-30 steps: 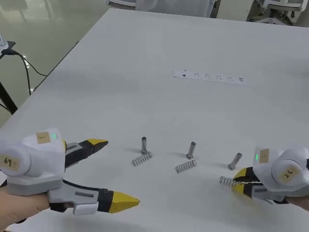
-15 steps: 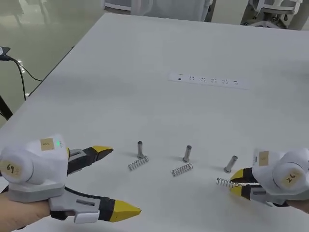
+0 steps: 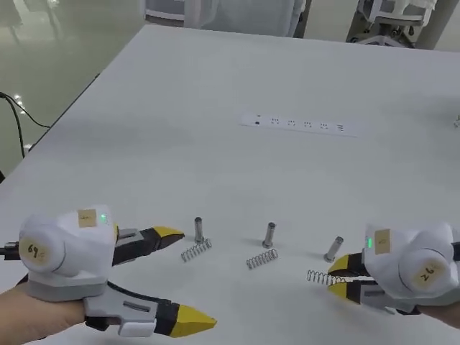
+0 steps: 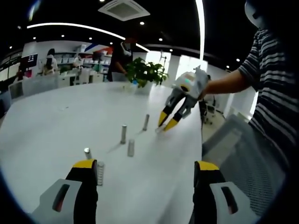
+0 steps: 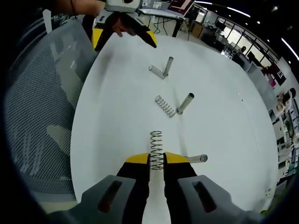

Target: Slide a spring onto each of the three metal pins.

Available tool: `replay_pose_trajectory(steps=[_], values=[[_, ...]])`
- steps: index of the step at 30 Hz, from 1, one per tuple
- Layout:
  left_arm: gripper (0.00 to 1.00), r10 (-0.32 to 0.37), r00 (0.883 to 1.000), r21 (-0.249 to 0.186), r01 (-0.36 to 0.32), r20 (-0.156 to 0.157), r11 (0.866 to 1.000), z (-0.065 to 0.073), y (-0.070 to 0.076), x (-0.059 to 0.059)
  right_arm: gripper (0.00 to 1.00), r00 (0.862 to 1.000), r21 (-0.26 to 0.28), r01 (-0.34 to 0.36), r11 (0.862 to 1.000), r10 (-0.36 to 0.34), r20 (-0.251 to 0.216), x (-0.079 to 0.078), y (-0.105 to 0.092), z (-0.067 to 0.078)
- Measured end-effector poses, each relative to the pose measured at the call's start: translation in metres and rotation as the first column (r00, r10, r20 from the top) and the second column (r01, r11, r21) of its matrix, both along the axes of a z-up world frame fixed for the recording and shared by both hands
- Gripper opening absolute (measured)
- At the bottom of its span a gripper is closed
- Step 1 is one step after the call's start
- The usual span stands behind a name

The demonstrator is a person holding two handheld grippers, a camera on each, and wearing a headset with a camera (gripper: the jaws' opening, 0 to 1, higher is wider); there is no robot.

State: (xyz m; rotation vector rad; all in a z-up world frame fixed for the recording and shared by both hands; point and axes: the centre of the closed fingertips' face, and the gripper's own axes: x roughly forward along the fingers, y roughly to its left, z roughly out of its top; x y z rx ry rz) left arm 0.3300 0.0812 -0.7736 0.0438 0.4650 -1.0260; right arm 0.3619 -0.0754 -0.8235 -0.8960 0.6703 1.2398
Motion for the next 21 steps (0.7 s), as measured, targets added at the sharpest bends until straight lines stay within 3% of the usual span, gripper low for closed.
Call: replay_pose_trajectory(steps=[13,15,17,21], values=[[0.76,-0.103,0.995,0.01,0.103,-0.014,0.995,-0.008,-0.022,0.002,0.08,0.999,0.032,-0.043,0.999,0.043,-0.004,-0.009,0.021,0.017],[0.72,-0.111,0.993,-0.018,0.111,-0.024,0.994,-0.005,-0.027,0.002,0.08,0.999,0.038,-0.046,0.998,0.047,-0.007,-0.01,0.025,0.02],[0.71,-0.11,0.994,-0.029,0.11,-0.008,0.994,-0.003,-0.033,0.005,0.08,0.999,0.043,-0.05,0.998,0.05,-0.01,-0.012,0.029,0.022],[0.65,-0.125,0.992,-0.059,0.124,-0.004,0.991,0.0,-0.044,0.008,0.08,0.998,0.048,-0.061,0.997,0.062,-0.012,-0.016,0.034,0.025]])
